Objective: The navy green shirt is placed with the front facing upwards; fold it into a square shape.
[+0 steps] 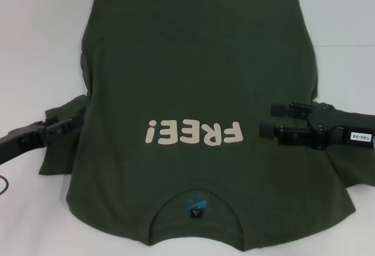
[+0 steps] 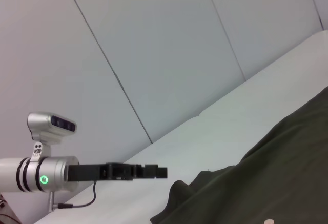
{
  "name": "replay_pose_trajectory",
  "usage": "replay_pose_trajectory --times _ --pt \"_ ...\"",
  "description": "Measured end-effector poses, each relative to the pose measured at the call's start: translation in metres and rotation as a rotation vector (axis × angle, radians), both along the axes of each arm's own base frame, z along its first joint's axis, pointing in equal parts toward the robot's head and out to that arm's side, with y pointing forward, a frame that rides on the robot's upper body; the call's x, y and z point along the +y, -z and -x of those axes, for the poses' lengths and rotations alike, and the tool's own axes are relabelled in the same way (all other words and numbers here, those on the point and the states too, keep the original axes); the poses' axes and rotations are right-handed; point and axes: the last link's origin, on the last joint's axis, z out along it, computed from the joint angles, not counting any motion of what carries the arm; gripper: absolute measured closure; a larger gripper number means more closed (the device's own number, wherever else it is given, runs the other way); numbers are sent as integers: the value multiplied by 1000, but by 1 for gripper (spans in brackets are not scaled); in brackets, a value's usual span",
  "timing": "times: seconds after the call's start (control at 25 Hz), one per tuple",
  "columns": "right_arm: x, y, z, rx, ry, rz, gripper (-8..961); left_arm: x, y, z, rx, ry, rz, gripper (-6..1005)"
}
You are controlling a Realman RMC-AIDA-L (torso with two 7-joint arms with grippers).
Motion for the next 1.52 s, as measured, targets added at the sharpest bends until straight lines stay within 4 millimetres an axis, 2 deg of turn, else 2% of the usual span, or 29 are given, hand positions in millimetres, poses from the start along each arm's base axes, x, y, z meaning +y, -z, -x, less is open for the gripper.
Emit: replay_pose_trajectory --times 0.36,0.8,1.52 --pt "4 1 4 4 6 14 31 2 -1 18 58 -125 19 127" --pt "3 0 4 4 9 14 31 7 -4 22 108 -142 8 135" --pt "2 0 2 4 13 13 32 11 7 20 167 -136 71 175"
